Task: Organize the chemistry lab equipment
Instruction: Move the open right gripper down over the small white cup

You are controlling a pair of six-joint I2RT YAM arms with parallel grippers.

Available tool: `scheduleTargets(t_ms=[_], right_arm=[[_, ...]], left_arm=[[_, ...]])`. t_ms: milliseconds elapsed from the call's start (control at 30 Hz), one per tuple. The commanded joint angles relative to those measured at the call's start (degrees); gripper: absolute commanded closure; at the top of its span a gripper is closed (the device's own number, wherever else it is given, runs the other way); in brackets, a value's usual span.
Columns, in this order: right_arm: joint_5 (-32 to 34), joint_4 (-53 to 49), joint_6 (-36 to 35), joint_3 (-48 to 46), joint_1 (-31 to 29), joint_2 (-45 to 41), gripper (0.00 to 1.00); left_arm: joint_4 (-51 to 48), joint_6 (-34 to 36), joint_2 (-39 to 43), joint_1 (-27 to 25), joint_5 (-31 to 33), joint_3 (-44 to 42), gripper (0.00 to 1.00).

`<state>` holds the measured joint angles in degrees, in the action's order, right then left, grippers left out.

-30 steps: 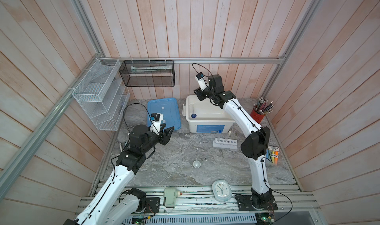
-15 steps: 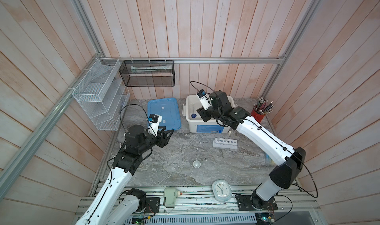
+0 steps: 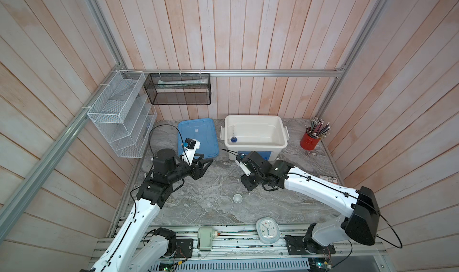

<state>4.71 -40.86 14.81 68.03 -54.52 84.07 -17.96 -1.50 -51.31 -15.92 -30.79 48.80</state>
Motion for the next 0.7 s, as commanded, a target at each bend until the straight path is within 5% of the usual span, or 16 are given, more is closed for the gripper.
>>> scheduleTargets(t_ms=[0, 667], right_arm=[[-1.7, 0.5, 5.3, -2.1, -1.0, 0.0, 0.63], [-7.1, 4.7, 8.1, -4.6, -1.9, 11.7, 0.68]], left_arm=[[3.7, -0.1, 0.1, 0.4, -1.9, -1.1, 0.43], [12.8, -4.6, -0.1, 0.5, -2.3, -8.8, 0.43]])
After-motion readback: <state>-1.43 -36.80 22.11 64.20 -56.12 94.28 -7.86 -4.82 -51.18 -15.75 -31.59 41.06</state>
